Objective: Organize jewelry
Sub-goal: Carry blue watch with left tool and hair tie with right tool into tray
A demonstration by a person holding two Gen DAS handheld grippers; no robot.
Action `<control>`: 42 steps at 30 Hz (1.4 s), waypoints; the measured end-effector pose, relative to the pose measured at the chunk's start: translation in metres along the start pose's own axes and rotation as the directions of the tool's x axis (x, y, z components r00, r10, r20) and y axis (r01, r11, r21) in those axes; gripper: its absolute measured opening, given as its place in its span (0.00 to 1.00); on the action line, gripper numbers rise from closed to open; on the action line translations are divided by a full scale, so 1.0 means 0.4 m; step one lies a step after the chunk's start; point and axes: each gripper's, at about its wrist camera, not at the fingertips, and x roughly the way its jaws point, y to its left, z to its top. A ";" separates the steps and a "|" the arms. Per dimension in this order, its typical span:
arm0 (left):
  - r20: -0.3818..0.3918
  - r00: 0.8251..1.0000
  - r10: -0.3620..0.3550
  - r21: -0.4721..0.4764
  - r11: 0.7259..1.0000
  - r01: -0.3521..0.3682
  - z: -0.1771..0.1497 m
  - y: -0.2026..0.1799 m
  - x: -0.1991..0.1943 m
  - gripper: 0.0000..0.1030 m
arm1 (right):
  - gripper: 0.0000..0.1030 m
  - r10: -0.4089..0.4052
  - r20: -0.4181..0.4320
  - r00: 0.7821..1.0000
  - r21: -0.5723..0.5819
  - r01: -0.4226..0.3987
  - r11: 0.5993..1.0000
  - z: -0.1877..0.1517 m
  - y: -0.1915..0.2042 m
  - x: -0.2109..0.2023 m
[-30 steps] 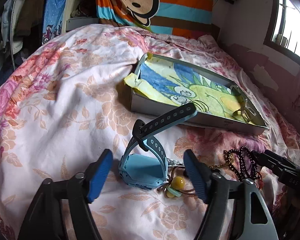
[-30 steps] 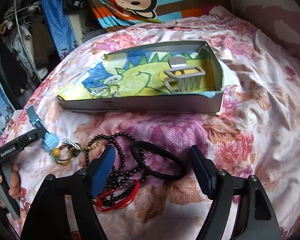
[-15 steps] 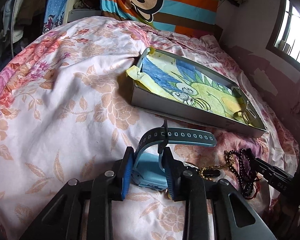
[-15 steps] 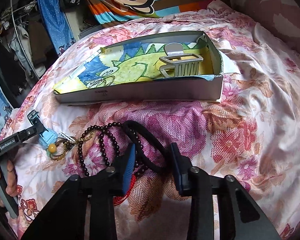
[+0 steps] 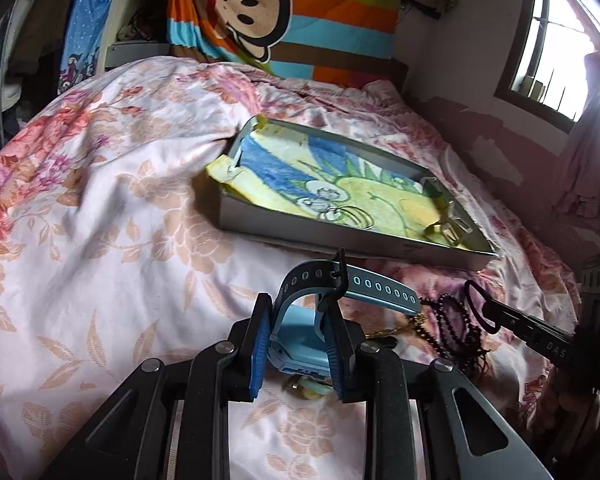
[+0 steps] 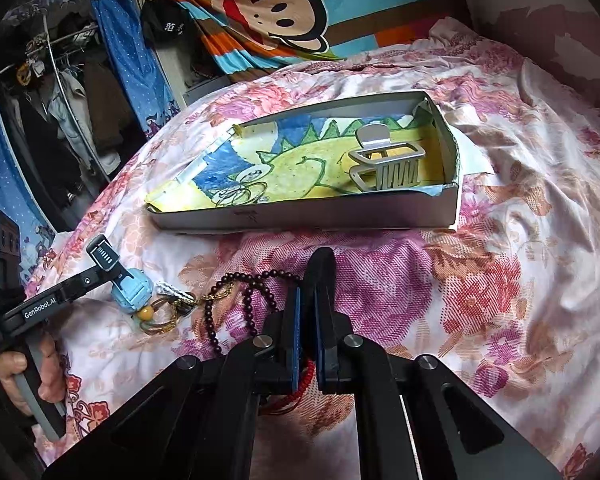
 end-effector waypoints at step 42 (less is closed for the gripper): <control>0.003 0.999 0.041 -0.152 0.988 -0.041 0.203 -0.074 0.245 0.38 | 0.09 -0.031 0.050 0.998 -0.164 0.039 0.986 0.188 0.015 0.166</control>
